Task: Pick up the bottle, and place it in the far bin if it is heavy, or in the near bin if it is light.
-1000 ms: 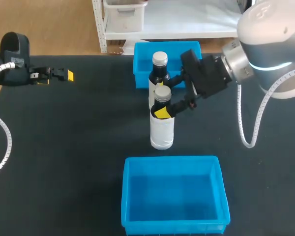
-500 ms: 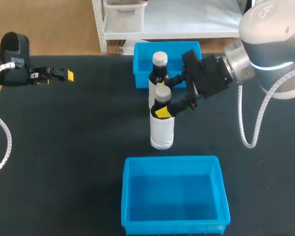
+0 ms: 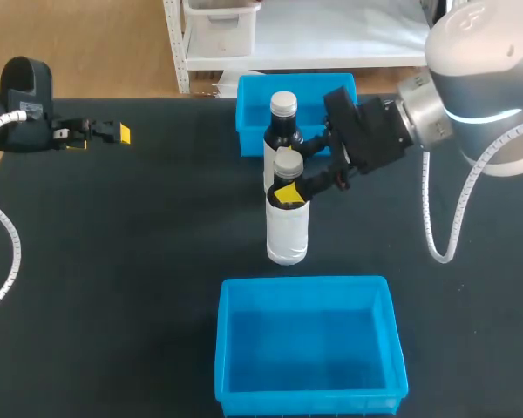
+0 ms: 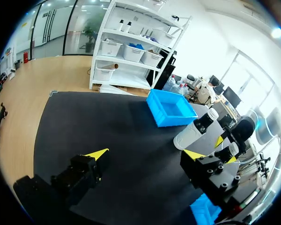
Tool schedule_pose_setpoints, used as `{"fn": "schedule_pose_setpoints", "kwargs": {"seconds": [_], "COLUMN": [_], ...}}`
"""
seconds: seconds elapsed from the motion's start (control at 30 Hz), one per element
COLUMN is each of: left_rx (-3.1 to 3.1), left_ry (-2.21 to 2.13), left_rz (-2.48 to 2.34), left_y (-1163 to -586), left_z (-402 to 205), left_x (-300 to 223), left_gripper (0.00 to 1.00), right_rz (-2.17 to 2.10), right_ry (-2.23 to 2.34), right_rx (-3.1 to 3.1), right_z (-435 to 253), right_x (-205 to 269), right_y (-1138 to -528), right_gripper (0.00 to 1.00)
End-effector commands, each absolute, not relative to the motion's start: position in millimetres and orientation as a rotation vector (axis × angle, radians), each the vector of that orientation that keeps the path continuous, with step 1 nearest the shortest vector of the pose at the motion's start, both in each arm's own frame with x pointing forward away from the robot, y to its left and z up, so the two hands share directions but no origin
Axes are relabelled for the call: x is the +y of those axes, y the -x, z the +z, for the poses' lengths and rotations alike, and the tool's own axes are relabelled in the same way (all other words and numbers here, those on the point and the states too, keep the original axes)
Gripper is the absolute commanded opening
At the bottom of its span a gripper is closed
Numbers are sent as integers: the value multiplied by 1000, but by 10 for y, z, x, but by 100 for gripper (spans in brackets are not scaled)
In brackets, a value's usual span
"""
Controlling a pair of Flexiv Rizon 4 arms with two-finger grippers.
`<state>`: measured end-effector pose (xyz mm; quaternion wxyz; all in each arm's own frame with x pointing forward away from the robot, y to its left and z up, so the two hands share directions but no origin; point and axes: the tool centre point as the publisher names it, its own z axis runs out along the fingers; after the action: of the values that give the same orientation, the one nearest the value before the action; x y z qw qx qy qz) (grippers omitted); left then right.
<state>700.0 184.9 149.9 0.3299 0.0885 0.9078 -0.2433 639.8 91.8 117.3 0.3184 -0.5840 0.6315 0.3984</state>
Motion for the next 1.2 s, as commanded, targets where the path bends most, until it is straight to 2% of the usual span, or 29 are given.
{"fn": "schedule_pose_setpoints", "kwargs": {"seconds": [0.03,0.13,0.73,0.87,1.03,1.2], "left_rx": [2374,2374,2374,2374,2374,2374], "left_ry": [-231,-231,-231,-231,-231,-231], "left_rz": [-636,-636,-636,-636,-636,-636], "left_y": [-7000,-7000,-7000,-7000,-7000,-7000], "left_z": [1499,1499,1499,1499,1499,1499], "left_x": [1849,1849,1849,1849,1849,1849], "left_gripper": [100,100,100,100,100,100], "right_rz": [1049,1049,1059,1060,1052,1030], "right_ry": [1533,1533,1547,1545,1537,1530], "right_rx": [1658,1657,1638,1633,1625,1613], "right_z": [1167,1167,1213,1228,1278,1364], "right_x": [914,915,940,939,920,878], "right_y": [-6400,-6400,-6311,-6292,-6284,-6300], "right_gripper": [59,49,42,32,0,0]}}
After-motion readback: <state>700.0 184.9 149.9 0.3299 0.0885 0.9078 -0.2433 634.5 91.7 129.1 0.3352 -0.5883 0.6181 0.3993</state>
